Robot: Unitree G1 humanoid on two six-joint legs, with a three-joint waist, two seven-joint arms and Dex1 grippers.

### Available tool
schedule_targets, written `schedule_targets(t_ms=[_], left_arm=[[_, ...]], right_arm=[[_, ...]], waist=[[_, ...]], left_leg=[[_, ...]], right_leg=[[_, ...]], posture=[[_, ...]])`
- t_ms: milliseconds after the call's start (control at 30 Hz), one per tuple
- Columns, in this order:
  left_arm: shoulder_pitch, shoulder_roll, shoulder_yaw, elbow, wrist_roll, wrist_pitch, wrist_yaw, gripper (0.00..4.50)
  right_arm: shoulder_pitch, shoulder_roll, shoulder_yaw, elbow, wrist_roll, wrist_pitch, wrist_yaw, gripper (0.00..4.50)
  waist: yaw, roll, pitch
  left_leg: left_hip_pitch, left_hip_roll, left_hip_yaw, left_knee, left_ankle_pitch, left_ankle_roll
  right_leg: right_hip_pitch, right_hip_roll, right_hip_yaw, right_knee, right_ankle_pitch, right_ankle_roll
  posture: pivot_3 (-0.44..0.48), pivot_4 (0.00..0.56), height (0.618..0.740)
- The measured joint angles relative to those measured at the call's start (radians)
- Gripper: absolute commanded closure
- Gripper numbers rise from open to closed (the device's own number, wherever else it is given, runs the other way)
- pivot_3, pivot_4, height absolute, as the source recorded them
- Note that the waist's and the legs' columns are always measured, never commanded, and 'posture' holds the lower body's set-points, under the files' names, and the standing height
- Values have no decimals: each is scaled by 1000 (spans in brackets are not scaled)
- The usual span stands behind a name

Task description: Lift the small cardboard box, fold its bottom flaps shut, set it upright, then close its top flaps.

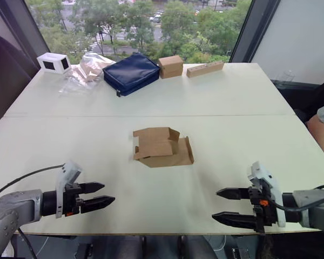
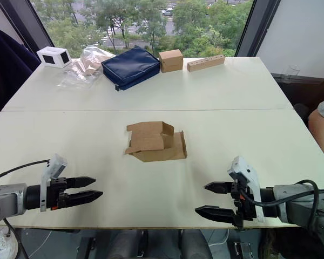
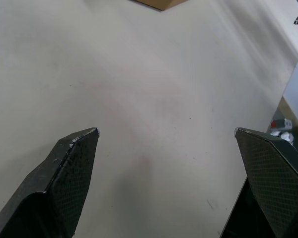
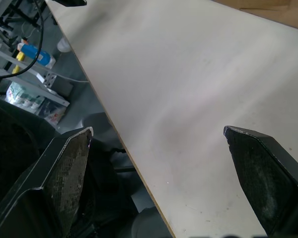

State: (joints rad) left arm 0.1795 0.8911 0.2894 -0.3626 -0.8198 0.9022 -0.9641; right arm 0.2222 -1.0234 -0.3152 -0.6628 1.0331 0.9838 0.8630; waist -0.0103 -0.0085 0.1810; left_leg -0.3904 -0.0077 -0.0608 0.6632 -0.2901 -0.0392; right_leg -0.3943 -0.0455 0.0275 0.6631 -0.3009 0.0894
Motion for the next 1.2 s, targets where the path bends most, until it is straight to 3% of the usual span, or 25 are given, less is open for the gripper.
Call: schedule_targets(t_ms=[800, 1033, 1200], left_arm=[[-41, -1, 1, 29, 27, -21, 27, 5], [-147, -11, 2, 80, 31, -19, 60, 5], [-320, 6, 16, 219, -45, 113, 55, 5]], right_arm=[[-107, 29, 26, 23, -1, 8, -71, 26], [-106, 22, 20, 41, -70, -20, -67, 26], [-101, 22, -47, 33, -98, -43, -75, 26]], waist=[[0, 0, 0], [0, 0, 0], [0, 0, 0]], left_leg=[[0, 0, 0, 0, 0, 0], [0, 0, 0, 0, 0, 0], [0, 0, 0, 0, 0, 0]], right_leg=[[0, 0, 0, 0, 0, 0], [0, 0, 0, 0, 0, 0], [0, 1, -2, 1, 0, 0]], posture=[[0, 150, 740], [0, 150, 740], [0, 150, 740]])
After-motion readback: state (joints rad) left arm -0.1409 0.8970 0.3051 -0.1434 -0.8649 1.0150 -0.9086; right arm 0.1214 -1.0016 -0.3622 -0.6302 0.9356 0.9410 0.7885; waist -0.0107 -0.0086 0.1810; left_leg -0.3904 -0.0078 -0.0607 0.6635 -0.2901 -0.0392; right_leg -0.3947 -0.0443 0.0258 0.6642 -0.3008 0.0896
